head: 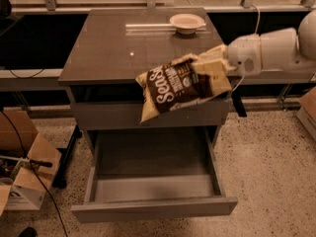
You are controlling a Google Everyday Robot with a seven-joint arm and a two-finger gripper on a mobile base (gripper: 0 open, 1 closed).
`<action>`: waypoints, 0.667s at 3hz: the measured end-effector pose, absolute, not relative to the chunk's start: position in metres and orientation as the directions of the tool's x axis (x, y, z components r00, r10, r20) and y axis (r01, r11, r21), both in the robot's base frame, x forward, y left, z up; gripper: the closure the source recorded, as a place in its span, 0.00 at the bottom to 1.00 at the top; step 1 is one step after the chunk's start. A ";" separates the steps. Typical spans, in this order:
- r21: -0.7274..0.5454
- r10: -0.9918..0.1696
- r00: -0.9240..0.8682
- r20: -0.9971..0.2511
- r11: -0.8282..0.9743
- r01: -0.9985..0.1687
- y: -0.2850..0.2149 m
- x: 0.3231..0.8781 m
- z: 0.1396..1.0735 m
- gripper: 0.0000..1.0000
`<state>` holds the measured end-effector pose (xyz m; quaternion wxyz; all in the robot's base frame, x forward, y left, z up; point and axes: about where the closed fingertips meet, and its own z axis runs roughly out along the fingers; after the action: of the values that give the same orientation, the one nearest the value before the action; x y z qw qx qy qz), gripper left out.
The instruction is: Pick brown chip bag from middle drawer and place on counter
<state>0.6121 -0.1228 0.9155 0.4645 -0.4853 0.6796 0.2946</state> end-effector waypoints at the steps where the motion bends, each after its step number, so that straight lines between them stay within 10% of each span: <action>1: -0.086 -0.414 -0.085 -0.906 0.377 -0.922 -0.127 0.655 0.948 1.00; 2: -0.119 -0.418 -0.061 -0.906 0.392 -0.912 -0.121 0.712 0.966 1.00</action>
Offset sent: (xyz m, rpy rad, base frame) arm 0.1502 -0.0110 0.1011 -0.0347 -0.1279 -0.0809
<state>0.7117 -0.1207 0.9664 0.4810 -0.4880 0.6816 0.2567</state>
